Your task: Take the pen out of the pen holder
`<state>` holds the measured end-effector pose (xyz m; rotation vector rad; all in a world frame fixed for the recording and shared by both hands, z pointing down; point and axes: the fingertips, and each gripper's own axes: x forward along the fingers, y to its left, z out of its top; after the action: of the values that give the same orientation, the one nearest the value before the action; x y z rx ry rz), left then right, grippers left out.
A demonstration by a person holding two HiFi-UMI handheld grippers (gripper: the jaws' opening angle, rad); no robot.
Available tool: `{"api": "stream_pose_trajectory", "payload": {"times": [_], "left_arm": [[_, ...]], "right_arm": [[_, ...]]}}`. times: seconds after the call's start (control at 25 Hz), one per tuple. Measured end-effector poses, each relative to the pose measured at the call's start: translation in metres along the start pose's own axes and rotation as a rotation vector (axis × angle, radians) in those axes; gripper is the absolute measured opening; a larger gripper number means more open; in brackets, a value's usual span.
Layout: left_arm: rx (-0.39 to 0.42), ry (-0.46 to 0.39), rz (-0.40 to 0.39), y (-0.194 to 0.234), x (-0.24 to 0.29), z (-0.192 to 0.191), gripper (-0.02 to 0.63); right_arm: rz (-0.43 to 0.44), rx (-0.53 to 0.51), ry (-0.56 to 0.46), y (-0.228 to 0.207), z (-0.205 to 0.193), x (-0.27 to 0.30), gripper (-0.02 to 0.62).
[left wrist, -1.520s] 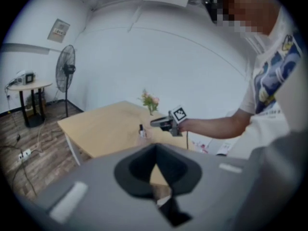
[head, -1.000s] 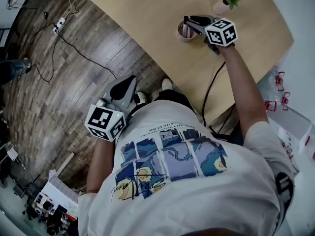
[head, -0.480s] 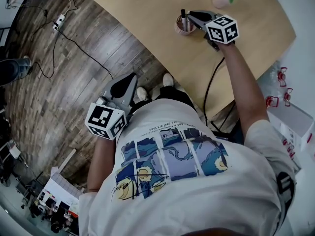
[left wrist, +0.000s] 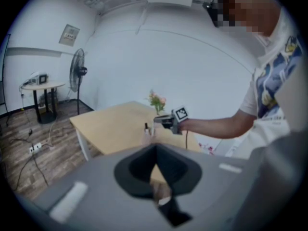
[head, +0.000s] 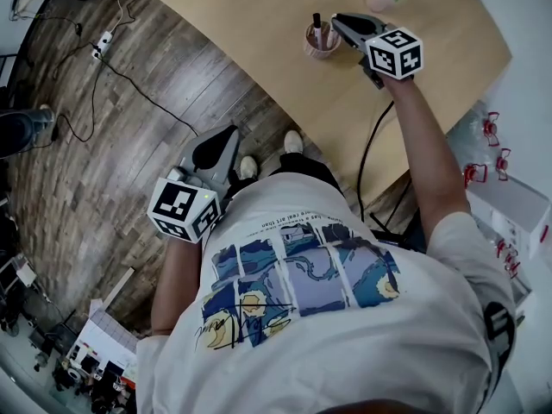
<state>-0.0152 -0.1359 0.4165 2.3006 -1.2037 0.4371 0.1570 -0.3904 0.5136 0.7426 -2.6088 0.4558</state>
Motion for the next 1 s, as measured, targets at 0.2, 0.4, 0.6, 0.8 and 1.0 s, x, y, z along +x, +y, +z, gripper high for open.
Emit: {"api": "stream_pose_trajectory", "payload": {"times": [0.2,0.4,0.6,0.8,1.0], "left_arm": [[0.019,-0.011,-0.033,-0.002,-0.011,-0.002,0.009],[0.040,-0.031,-0.071,-0.007,-0.024,-0.005,0.009],[0.048,-0.047,-0.101,-0.002,-0.042,-0.012,0.009],[0.062,-0.054,-0.144,-0.001,-0.060,-0.021,0.009],[0.071,-0.060,-0.186,0.003,-0.079,-0.032,0.009]], "right_arm": [[-0.044,-0.012,-0.059,0.013,0.023,-0.020,0.034],[-0.096,-0.035,-0.126,0.033,0.047,-0.049,0.034],[-0.143,-0.064,-0.197,0.060,0.075,-0.077,0.034],[-0.176,-0.084,-0.246,0.097,0.094,-0.100,0.034],[-0.208,-0.100,-0.275,0.139,0.102,-0.117,0.034]]}}
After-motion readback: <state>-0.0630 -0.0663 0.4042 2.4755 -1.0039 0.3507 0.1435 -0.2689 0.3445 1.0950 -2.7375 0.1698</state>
